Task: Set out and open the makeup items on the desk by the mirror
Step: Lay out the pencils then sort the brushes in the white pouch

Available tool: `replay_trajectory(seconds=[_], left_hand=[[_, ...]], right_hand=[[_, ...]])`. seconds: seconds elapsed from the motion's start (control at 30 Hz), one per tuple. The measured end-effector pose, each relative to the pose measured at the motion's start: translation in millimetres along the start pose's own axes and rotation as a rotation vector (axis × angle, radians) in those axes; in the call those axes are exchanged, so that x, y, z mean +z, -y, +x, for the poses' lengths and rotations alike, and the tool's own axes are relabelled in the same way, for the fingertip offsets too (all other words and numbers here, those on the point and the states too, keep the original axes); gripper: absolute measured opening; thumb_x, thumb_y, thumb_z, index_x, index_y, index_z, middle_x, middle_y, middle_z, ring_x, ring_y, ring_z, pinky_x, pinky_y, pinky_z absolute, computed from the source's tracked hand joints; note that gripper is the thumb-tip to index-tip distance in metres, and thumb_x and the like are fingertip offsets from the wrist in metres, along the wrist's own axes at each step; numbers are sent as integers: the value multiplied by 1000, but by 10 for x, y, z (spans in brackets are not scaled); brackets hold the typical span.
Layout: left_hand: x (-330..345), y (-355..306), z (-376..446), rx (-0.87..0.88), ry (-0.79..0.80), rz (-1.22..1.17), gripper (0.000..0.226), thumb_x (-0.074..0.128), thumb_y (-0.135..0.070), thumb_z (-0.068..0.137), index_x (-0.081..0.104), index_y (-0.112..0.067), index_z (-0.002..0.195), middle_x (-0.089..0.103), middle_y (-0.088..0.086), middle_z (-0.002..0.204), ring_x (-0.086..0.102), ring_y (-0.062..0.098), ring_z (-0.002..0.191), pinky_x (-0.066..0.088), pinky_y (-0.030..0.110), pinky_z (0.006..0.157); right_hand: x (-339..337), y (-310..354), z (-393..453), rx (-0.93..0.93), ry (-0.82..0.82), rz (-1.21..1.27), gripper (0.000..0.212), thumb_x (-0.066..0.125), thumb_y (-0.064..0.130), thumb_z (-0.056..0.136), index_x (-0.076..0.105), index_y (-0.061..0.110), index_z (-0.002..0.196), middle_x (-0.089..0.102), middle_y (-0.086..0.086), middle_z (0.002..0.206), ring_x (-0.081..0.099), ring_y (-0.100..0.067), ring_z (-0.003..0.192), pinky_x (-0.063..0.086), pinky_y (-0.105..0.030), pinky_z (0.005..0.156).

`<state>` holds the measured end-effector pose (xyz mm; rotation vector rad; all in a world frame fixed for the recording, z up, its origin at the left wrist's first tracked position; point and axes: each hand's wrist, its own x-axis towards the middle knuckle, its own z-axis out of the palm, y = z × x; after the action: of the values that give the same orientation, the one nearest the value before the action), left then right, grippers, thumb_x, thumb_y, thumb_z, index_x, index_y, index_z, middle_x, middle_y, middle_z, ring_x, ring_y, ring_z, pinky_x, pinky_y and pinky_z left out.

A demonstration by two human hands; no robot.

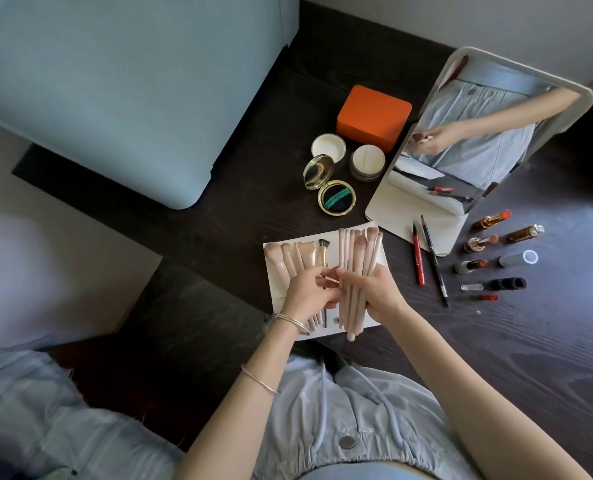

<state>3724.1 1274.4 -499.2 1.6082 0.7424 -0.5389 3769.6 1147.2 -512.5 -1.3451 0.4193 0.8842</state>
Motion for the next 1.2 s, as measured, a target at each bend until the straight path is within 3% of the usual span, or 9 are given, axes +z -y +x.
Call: replay_trajectory(seconds=[0.1, 0.23, 0.33, 0.47, 0.67, 0.8, 1.0, 1.1, 1.2], left_hand=[[29, 35, 12, 47, -41, 131, 16, 70, -13, 83, 64, -15, 98, 64, -2, 83, 66, 17, 82, 59, 30, 75], [78, 54, 20, 61, -47, 237, 14, 64, -25, 86, 66, -19, 99, 68, 0, 87, 66, 19, 87, 56, 39, 82], [106, 57, 25, 7, -36, 156, 10, 61, -19, 87, 66, -15, 96, 69, 7, 94, 67, 19, 88, 59, 35, 77], [64, 48, 33, -25, -30, 87, 15, 63, -17, 90, 64, -10, 103, 70, 10, 95, 67, 17, 84, 60, 28, 70], [54, 24, 41, -28, -11, 106, 15, 63, -19, 90, 66, -14, 104, 70, 6, 92, 68, 15, 84, 60, 26, 69], [80, 24, 25, 20, -25, 151, 18, 62, -14, 90, 68, -10, 106, 69, 6, 90, 67, 16, 82, 60, 26, 68], [1, 155, 60, 44, -154, 241, 25, 52, -12, 94, 67, -14, 114, 70, 3, 95, 70, 18, 83, 59, 35, 76], [-28, 177, 69, 36, -159, 262, 31, 48, -7, 93, 67, -16, 116, 71, 3, 97, 69, 17, 85, 57, 37, 82], [-25, 152, 85, 52, -169, 321, 31, 50, -10, 92, 68, -18, 116, 71, 2, 103, 66, 18, 95, 53, 35, 89]], right_hand=[[23, 6, -10, -18, -71, -66, 11, 70, 4, 81, 65, -4, 87, 68, -25, 90, 68, -39, 85, 56, -49, 80], [5, -39, 0, -19, -123, -134, 18, 72, 13, 81, 67, -2, 89, 69, -22, 89, 68, -36, 88, 55, -46, 85], [-1, -52, -5, -53, -162, -150, 12, 67, 16, 86, 66, 5, 90, 69, -16, 84, 69, -31, 81, 57, -45, 80], [-29, -18, -10, -163, -283, -190, 4, 62, 12, 89, 59, 10, 88, 66, -5, 75, 60, -16, 65, 52, -30, 67], [-33, -11, -12, -98, -214, -278, 19, 77, 13, 76, 61, 11, 66, 60, -2, 59, 56, -12, 55, 49, -28, 60], [27, -61, 24, -90, -226, -269, 18, 79, 6, 72, 63, 8, 64, 62, 0, 57, 58, -5, 49, 47, -19, 54], [73, -37, 197, -54, -321, -320, 18, 80, 13, 72, 64, 5, 74, 64, -5, 67, 62, -17, 63, 51, -27, 61], [121, -74, 264, -26, -381, -367, 33, 82, 25, 69, 64, 2, 83, 67, -10, 77, 65, -25, 74, 54, -38, 69], [177, -91, 263, -29, -385, -455, 31, 80, 29, 71, 61, 6, 79, 67, -12, 79, 64, -26, 75, 53, -40, 70]])
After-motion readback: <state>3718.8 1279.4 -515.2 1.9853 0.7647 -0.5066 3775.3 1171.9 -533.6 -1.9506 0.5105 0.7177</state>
